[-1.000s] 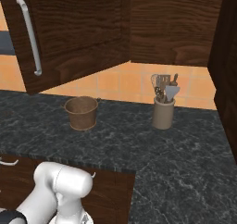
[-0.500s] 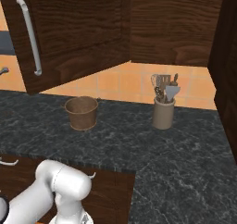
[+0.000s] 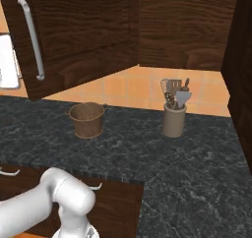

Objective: Open the cabinet, pick up the bread from the cabinet and place it in the basket. Then move the basket to the dining counter.

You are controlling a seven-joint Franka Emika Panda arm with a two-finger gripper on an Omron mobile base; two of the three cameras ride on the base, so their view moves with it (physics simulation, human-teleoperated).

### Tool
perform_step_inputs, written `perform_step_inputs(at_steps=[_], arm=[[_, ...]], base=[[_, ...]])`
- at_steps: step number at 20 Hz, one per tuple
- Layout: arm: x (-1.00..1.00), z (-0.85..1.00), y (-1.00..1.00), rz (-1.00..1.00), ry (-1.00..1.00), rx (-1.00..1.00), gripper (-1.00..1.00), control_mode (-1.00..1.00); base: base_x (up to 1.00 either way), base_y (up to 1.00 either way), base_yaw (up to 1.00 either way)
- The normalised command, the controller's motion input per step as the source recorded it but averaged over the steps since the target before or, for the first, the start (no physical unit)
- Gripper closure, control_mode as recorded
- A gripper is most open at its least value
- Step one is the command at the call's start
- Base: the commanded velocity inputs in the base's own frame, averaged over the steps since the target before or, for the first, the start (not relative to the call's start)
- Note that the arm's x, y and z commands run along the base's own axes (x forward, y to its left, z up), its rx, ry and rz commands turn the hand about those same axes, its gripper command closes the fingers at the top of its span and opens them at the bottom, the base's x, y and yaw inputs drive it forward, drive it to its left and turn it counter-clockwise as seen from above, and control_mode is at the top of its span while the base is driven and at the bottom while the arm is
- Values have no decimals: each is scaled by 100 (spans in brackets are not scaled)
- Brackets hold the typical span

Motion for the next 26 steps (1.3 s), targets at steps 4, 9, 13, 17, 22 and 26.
perform_step_inputs(at_steps=[4,9,13,17,22,26], arm=[[2,0,-11,-51,-31,8,-100,-100],[13,-26,-38,-42,-23,8,-100,-100],[34,-28,-55,-30,-24,10,-100,-100],[-22,-20,-97,-22,-23,6,-100,-100],[-68,-15,-100,-15,-16,6,-100,-100],[-54,-8,-100,-12,-8,7,-100,-100]], base=[[0,0,0],[0,0,0],[0,0,0],[0,0,0],[0,0,0],[0,0,0]])
